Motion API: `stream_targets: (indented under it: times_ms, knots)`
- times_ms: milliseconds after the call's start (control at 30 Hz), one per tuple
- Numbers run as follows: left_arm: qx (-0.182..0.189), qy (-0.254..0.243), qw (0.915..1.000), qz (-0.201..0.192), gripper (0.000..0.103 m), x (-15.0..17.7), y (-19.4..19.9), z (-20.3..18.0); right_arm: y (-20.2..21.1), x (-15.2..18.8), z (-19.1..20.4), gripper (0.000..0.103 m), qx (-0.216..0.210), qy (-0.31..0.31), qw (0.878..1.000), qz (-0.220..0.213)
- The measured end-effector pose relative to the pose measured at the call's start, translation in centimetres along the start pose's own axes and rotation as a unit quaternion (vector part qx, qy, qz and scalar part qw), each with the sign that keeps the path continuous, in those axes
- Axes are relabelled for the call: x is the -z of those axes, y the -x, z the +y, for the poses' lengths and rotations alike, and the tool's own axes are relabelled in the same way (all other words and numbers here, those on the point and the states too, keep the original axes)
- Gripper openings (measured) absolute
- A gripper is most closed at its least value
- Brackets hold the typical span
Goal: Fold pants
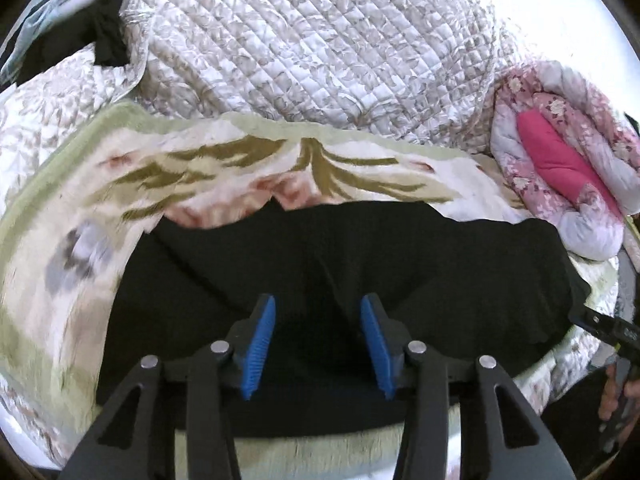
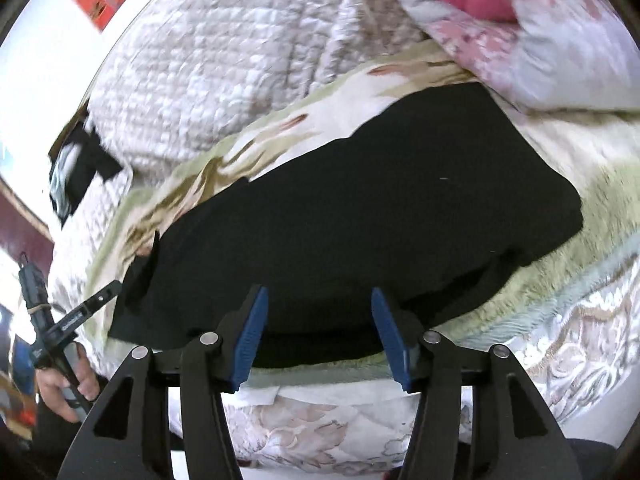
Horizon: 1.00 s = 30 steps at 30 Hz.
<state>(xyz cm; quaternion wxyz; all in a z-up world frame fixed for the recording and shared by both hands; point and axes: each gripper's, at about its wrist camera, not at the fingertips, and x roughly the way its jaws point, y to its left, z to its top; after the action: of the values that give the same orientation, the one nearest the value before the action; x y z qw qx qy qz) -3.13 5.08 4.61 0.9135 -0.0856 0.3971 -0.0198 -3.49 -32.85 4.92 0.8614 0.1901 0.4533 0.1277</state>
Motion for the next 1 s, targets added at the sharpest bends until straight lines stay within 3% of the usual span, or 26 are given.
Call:
stream_targets:
  times_ms: [200,233,267,333,367,500,633,733,900,1000]
  knots:
    - [-0.054,-0.02,0.9975,0.042,0.047,-2.3,-5.9,-1.1,1.2,-0.2,-1.3,0.055,0.026,-0.039,0.998,-0.035]
    - [-0.057,-0.02,0.9971,0.046,0.039,-2.4,-6.6,-1.1,1.4,-0.2,-1.6,0.055,0.03,-0.048,0.998,-0.038]
    - [-0.058,-0.02,0.9969,0.049,0.02,-2.5,-7.1,-1.0,1.6,-0.1,-2.0,0.055,0.039,-0.058,0.997,-0.041]
    - [-0.067,-0.011,0.9963,0.052,0.006,-2.3,-7.7,-0.6,1.9,0.0,-2.6,0.054,0.048,-0.071,0.995,-0.05]
    - [-0.064,-0.006,0.9968,0.047,0.005,-2.2,-7.4,-0.4,1.8,-0.2,-2.9,0.055,0.052,-0.079,0.994,-0.053]
    - [-0.071,0.023,0.9971,-0.017,0.005,-1.9,-3.5,1.0,1.6,-0.5,-3.6,0.055,0.061,-0.094,0.992,-0.059]
    - [-0.079,0.091,0.9895,-0.08,0.005,-0.1,1.8,4.2,1.3,-0.8,-4.1,0.054,0.058,-0.102,0.991,-0.069]
    - [-0.085,0.117,0.9872,-0.068,0.005,2.6,2.8,5.9,1.3,-0.8,-4.3,0.054,0.055,-0.104,0.99,-0.076]
    - [-0.061,0.173,0.9827,-0.022,0.006,5.1,1.9,8.0,1.3,-0.9,-4.4,0.054,0.048,-0.106,0.99,-0.084]
    - [-0.043,0.202,0.9783,-0.013,0.015,5.2,1.4,8.9,1.4,-1.0,-4.5,0.054,0.042,-0.109,0.989,-0.089]
